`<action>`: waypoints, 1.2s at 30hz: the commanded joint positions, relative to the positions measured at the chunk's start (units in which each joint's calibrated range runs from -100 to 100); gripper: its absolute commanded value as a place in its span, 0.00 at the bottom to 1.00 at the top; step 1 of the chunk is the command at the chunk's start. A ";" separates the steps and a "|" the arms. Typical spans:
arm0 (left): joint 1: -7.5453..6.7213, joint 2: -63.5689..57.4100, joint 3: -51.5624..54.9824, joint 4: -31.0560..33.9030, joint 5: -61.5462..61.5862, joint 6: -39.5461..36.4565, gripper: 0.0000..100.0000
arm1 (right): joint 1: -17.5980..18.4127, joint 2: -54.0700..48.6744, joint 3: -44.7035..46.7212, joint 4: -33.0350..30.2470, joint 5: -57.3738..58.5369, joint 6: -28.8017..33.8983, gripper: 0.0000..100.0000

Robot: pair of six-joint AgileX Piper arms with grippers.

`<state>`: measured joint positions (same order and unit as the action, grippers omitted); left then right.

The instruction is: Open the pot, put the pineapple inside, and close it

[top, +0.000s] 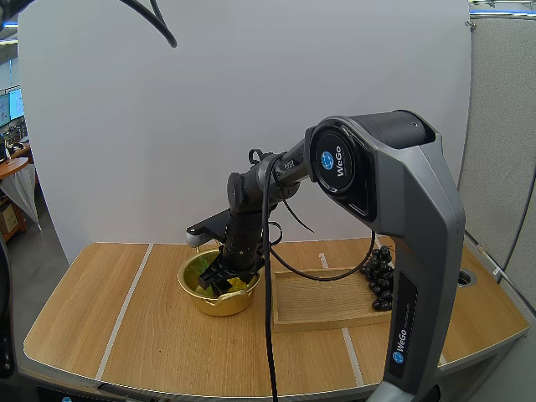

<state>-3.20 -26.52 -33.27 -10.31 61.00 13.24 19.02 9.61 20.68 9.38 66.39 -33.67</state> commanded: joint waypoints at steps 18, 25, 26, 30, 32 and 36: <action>-0.18 -0.43 -0.44 0.09 -1.97 -0.24 0.00 | -0.09 -27.33 -0.09 -1.59 12.56 0.52 1.00; -0.18 -0.43 -0.44 0.09 -1.97 -0.24 0.00 | -0.09 -39.86 3.77 -1.71 14.69 0.52 1.00; -0.18 -0.43 -0.44 0.09 -1.97 -0.24 0.00 | -0.09 -41.17 4.46 -1.87 14.83 0.52 1.00; -0.18 -0.43 -0.44 0.09 -1.97 -0.24 0.00 | -0.09 -47.41 8.17 -2.76 15.44 0.52 1.00; -0.18 -0.43 -0.44 0.09 -1.97 -0.24 0.00 | -0.09 -50.04 10.07 -3.18 15.44 0.52 1.00; -0.18 -0.43 -0.44 0.09 -1.97 -0.24 0.00 | -0.09 -54.83 12.41 -5.53 15.70 2.11 1.00</action>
<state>-3.20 -26.52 -33.27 -10.31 61.00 13.15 19.02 -42.29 31.97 5.44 81.71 -32.60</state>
